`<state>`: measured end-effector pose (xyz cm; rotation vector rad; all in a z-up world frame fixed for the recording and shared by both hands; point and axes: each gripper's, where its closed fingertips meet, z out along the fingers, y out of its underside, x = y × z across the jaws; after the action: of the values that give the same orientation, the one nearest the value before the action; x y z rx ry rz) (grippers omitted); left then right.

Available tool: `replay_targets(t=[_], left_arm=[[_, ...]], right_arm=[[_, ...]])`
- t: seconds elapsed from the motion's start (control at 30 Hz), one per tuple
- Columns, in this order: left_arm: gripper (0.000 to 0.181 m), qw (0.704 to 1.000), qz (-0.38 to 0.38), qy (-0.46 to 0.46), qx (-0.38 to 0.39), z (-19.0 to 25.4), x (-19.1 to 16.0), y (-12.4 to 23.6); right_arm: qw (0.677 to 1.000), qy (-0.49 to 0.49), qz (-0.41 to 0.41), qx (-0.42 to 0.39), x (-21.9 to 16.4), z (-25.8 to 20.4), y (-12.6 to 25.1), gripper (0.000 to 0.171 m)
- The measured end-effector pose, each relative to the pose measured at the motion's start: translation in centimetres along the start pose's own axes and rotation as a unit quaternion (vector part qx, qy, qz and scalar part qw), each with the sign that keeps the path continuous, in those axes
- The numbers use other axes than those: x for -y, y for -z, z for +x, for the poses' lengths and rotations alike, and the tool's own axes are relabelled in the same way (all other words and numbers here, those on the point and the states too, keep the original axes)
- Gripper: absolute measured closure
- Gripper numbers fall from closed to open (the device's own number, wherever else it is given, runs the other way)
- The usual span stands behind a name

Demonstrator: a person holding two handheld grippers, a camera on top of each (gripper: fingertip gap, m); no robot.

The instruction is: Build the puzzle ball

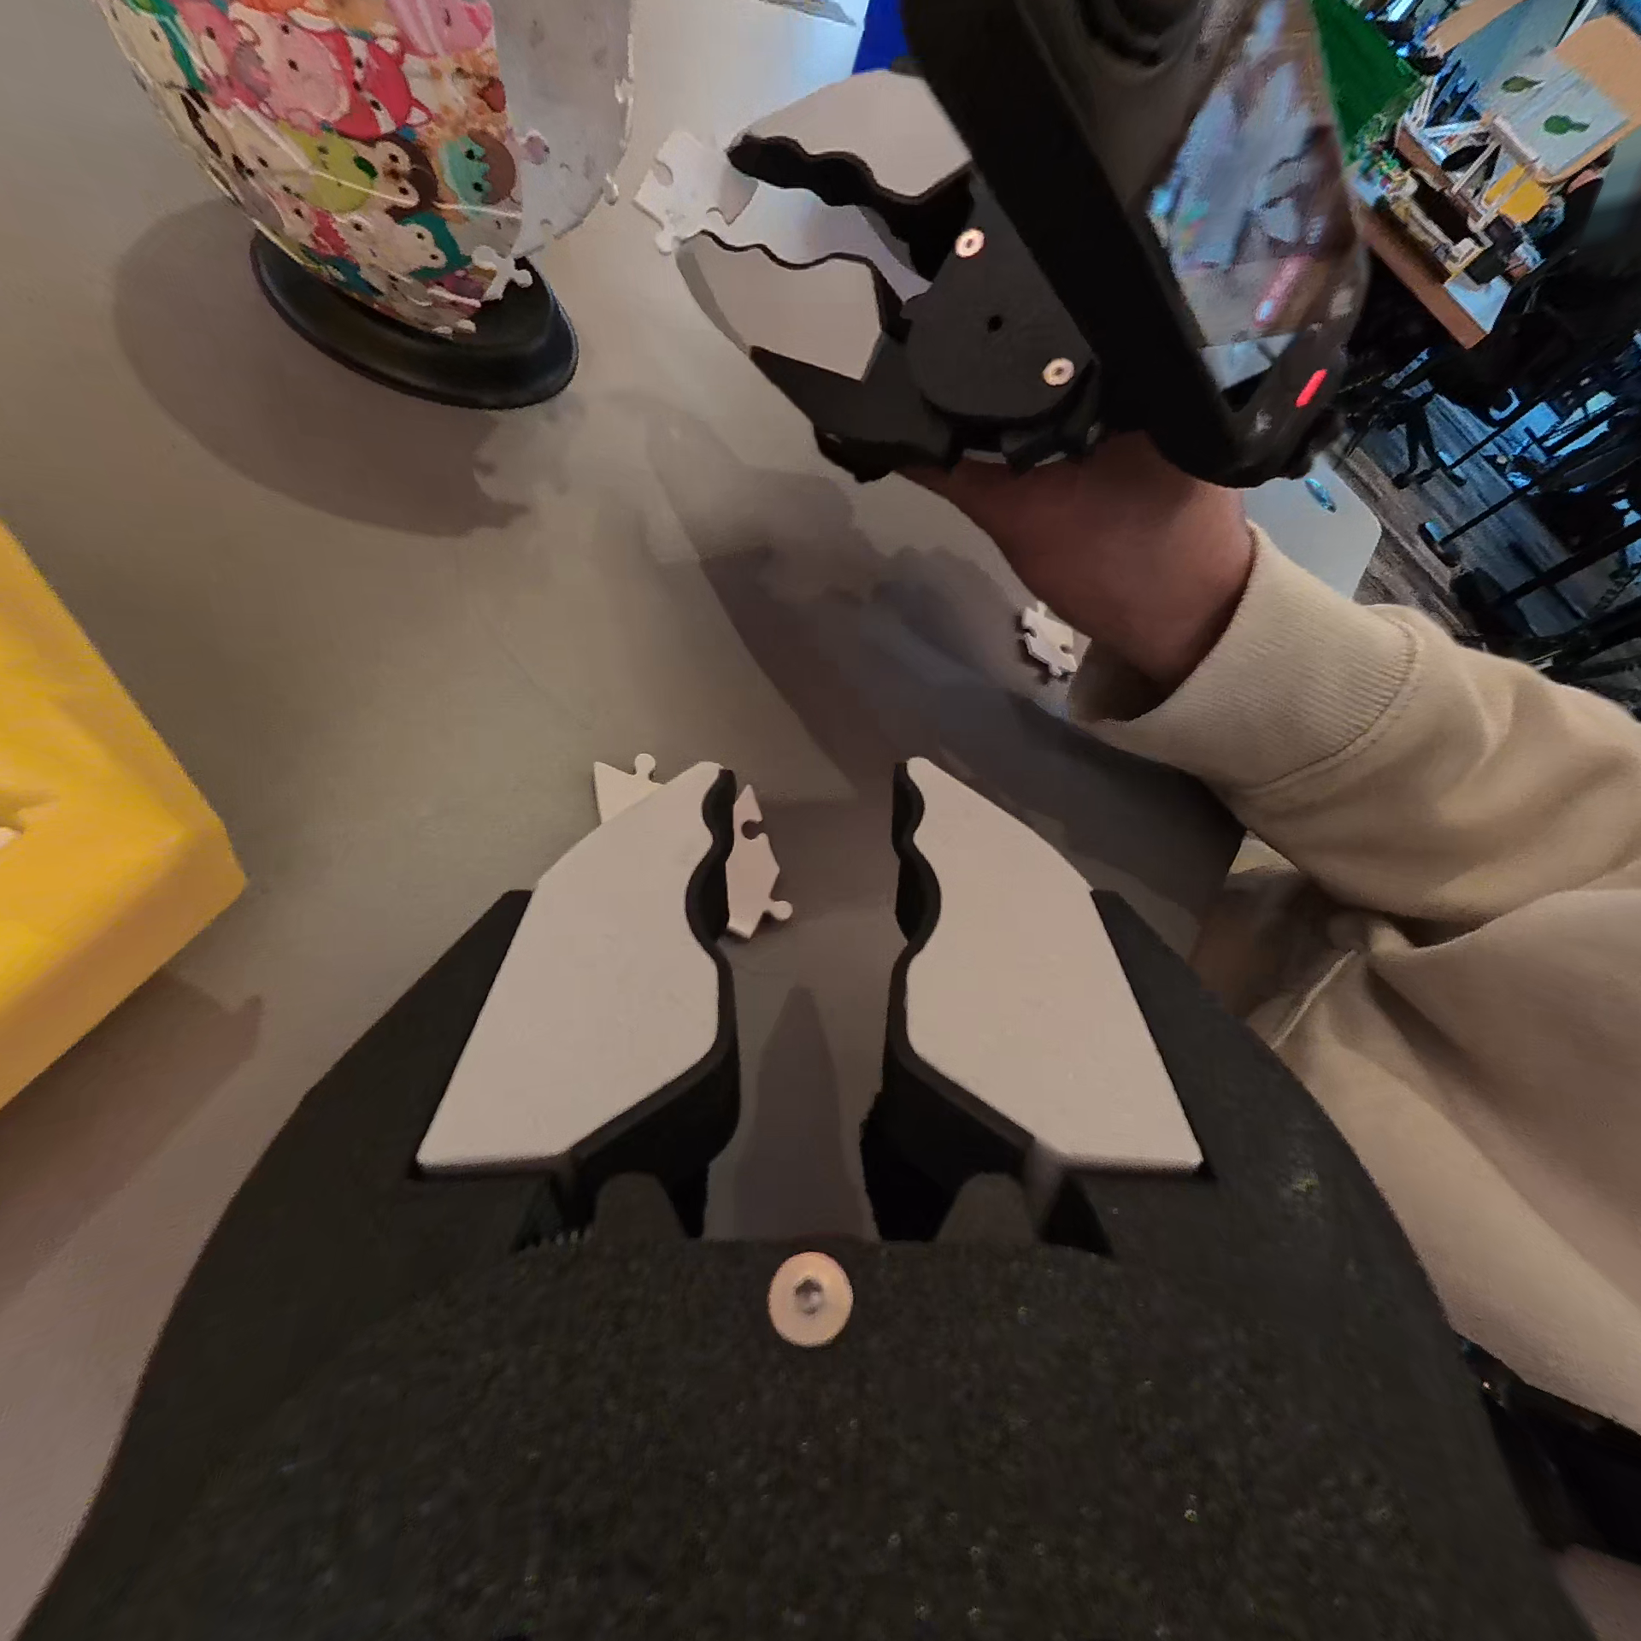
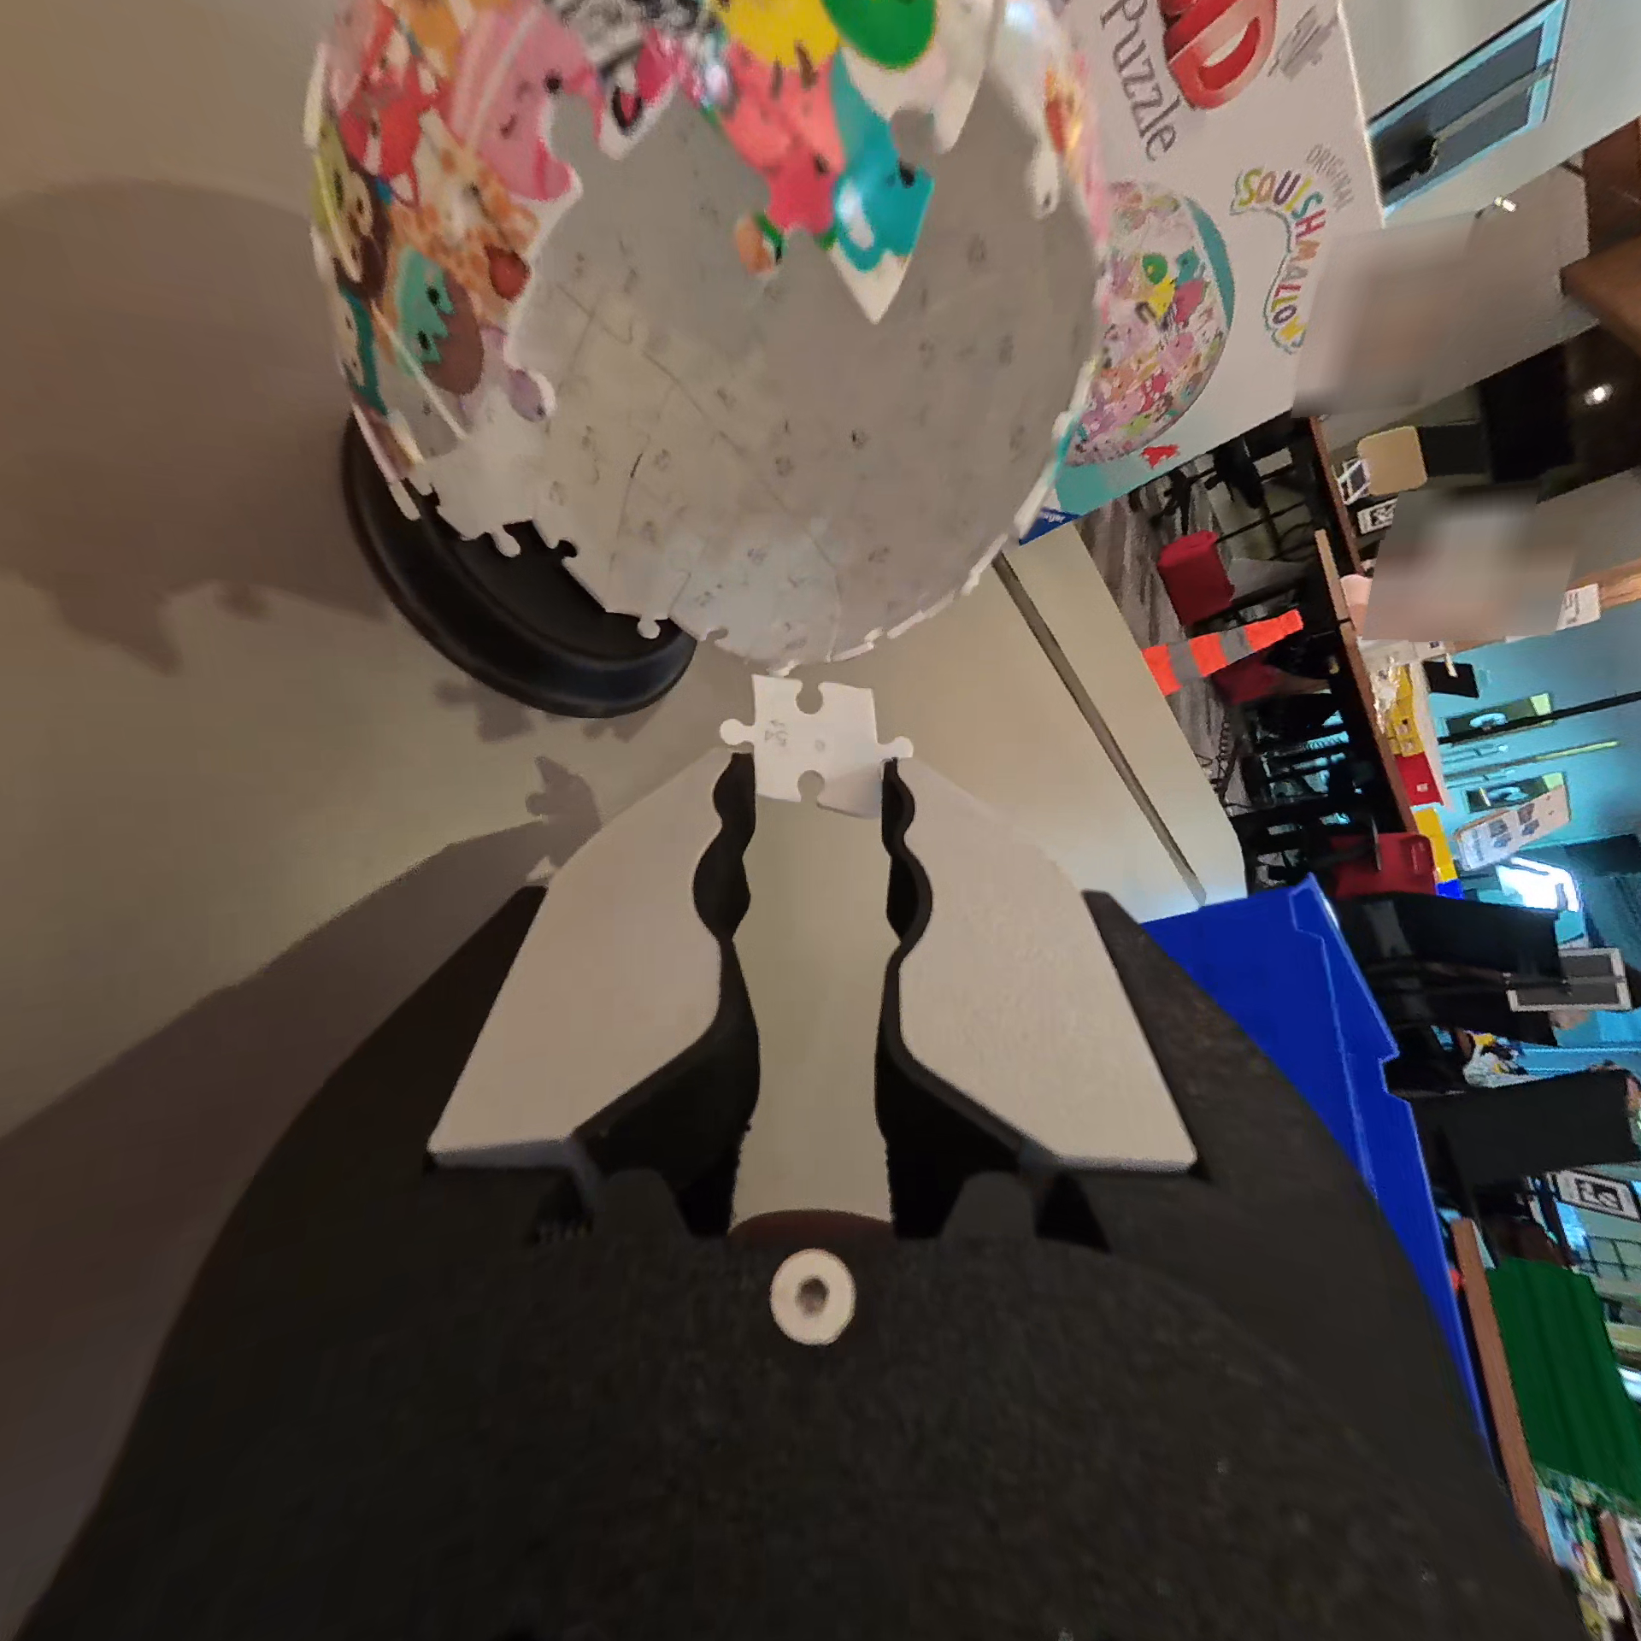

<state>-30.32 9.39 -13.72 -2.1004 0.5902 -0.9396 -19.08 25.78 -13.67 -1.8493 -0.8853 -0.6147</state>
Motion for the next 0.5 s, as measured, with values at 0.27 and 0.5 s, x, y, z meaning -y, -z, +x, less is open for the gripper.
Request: replay_targets(t=[0.27, 0.5], left_arm=[[0.148, 0.998, 0.053, 0.020, -0.017, 0.1, 2.0, 0.6], [0.145, 0.978, 0.126, 0.092, -0.138, 3.2, 4.3, 1.7]], right_arm=[[0.965, -0.007, 0.223, 0.140, 5.6, -2.6, 10.2, 0.144], [0.925, -0.022, 0.303, 0.230, 5.0, -5.7, 16.1, 0.144]])
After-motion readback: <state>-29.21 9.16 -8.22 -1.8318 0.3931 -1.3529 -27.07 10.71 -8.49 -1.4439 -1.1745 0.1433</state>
